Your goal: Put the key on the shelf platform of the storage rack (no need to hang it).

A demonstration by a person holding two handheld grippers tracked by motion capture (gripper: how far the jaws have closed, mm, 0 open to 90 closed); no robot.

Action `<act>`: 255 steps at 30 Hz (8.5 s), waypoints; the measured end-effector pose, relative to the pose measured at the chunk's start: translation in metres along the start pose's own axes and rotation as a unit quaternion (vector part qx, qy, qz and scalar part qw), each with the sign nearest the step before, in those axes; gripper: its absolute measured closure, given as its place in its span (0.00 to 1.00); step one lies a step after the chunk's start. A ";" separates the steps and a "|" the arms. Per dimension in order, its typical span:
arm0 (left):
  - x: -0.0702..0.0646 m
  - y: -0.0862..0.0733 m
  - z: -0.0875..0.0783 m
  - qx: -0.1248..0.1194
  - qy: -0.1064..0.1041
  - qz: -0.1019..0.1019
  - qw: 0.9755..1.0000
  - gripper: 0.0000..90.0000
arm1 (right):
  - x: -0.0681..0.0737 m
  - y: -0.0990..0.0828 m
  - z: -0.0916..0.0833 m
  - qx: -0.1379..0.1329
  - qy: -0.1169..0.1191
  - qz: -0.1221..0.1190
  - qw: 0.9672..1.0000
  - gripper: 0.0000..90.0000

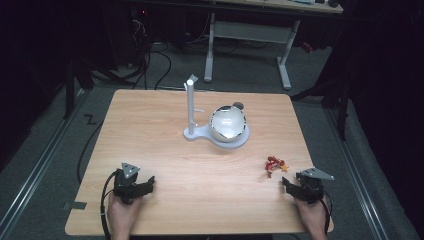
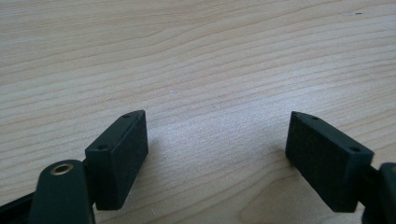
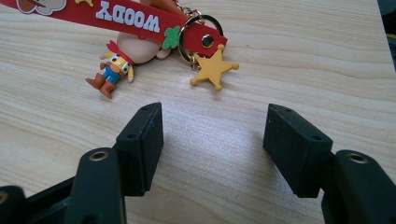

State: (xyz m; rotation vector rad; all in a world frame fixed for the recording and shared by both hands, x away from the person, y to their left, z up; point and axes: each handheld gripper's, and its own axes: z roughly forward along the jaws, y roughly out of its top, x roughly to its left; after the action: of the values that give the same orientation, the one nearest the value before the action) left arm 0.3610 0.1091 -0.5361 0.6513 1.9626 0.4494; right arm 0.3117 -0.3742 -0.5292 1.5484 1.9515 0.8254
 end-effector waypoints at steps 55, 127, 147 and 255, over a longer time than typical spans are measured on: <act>0.001 0.000 0.000 0.001 -0.001 0.003 1.000 0.24 | 0.038 0.038 0.011 -0.007 -0.006 -0.036 0.999 0.21; 0.001 0.000 -0.001 0.000 0.001 0.001 1.000 0.23 | 0.031 0.054 0.022 -0.037 0.009 -0.073 0.997 0.67; 0.001 0.000 -0.001 0.001 0.001 0.001 1.000 0.23 | 0.026 0.078 -0.009 -0.056 0.050 -0.080 0.994 0.67; 0.000 0.000 0.000 0.002 -0.001 0.000 1.000 0.23 | 0.111 0.224 0.092 -0.010 0.160 -0.111 0.981 0.67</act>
State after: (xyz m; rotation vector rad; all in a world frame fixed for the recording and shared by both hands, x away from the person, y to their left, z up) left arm 0.3611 0.1097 -0.5360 0.6549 1.9620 0.4449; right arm 0.5016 -0.2153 -0.4314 1.2151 2.2842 1.0418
